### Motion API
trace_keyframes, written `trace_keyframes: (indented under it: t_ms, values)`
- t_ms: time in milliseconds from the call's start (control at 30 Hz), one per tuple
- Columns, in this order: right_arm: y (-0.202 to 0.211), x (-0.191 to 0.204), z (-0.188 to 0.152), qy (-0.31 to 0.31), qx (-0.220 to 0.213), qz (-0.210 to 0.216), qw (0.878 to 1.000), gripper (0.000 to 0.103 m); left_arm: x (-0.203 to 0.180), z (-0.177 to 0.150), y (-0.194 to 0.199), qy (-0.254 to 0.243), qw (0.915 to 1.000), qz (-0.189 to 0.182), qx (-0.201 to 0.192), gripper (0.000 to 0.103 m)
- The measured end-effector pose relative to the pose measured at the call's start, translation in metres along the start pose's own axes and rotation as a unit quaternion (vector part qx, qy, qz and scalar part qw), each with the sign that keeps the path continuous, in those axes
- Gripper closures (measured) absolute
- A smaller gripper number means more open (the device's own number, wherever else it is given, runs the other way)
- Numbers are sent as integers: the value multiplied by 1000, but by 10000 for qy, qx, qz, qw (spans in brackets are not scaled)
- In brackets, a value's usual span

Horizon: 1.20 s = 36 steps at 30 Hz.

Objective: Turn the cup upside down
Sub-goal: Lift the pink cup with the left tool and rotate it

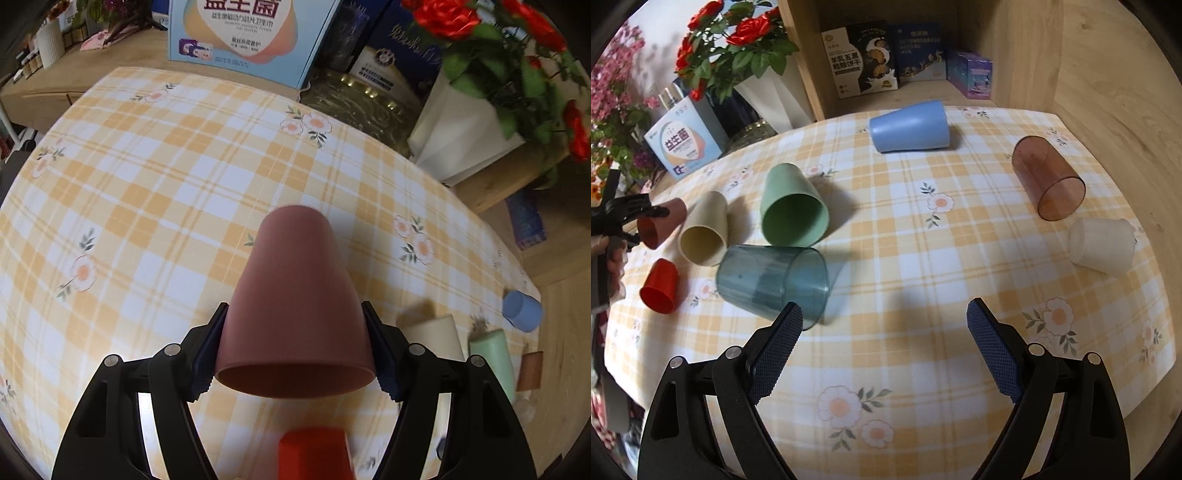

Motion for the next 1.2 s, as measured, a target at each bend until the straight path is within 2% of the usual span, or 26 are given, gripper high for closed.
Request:
trace_keyframes:
  t_ms: [333, 467, 600, 767, 933, 1200]
  values:
    - [22, 10, -10, -20, -141, 207, 9997, 16, 13, -23, 55, 313, 9990, -318, -66, 36]
    - [32, -2, -12, -137, -243, 137, 9995, 16, -6, -37, 88, 74, 9986, -472, -205, 36]
    - [37, -15, -16, -260, -273, 73, 9993, 16, -35, -67, 114, -335, 9968, -691, -237, 36]
    - [44, -34, -23, -447, -303, 33, 9985, 16, -69, -115, 123, -527, 9928, -1077, -16, 36]
    - [52, -56, -31, -495, -339, -73, 9982, 16, -112, -172, 119, -617, 9852, -1570, 321, 36]
    - [70, -99, -39, -733, -481, -203, 9959, 16, -163, -242, 108, -923, 9741, -1819, 974, 36]
Point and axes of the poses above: each gripper's, at about its wrist camera, not at the fingertips, and y roughly against the way its jaws point, x to its left, z to its top, the point moved 3 cm from there along -y, roughly the way its jaws point, and after that the axes turned 5 degrees about -x, right-handed, at the moved point
